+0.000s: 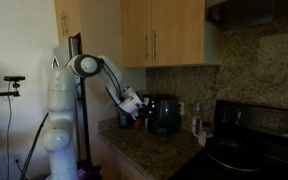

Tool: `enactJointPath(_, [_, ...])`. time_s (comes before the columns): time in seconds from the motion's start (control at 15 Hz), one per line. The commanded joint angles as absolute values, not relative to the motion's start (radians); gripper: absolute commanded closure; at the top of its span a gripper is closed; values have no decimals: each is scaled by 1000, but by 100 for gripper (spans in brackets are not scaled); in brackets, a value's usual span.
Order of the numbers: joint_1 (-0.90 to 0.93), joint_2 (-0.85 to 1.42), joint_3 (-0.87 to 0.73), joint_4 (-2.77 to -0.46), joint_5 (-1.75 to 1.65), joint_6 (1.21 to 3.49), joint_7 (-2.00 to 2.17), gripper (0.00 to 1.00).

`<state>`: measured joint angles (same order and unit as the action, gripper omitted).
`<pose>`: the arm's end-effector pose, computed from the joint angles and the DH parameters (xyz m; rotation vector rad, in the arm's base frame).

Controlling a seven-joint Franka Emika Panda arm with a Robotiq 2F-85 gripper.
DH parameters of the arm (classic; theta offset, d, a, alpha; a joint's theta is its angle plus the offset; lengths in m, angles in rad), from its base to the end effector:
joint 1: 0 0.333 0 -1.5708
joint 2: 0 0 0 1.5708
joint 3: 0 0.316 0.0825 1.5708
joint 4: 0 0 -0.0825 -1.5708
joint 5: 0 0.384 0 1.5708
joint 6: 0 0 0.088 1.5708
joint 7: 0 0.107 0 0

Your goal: Close the air fryer

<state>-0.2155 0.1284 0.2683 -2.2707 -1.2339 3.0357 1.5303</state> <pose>0.5351 0.0988 0.3454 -2.8574 0.4278 -1.0723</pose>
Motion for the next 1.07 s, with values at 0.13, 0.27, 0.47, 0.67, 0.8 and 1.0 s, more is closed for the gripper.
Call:
enactJointPath(0.13, [-159, 261, 238, -2088, -1662, 3021, 1981, 0])
enactJointPath(0.27, [-167, 270, 255, -2062, -1812, 3027, 2150, 0])
enactJointPath(0.47, [-175, 277, 276, -2074, -1956, 2989, 2347, 0])
enactJointPath(0.67, [-114, 208, 173, -2263, -1646, 2990, 2084, 0])
enactJointPath(0.8, [-154, 136, 207, -2353, -1467, 2976, 1927, 0])
enactJointPath(1.0, [-194, 65, 260, -2520, -1200, 2962, 1682, 0])
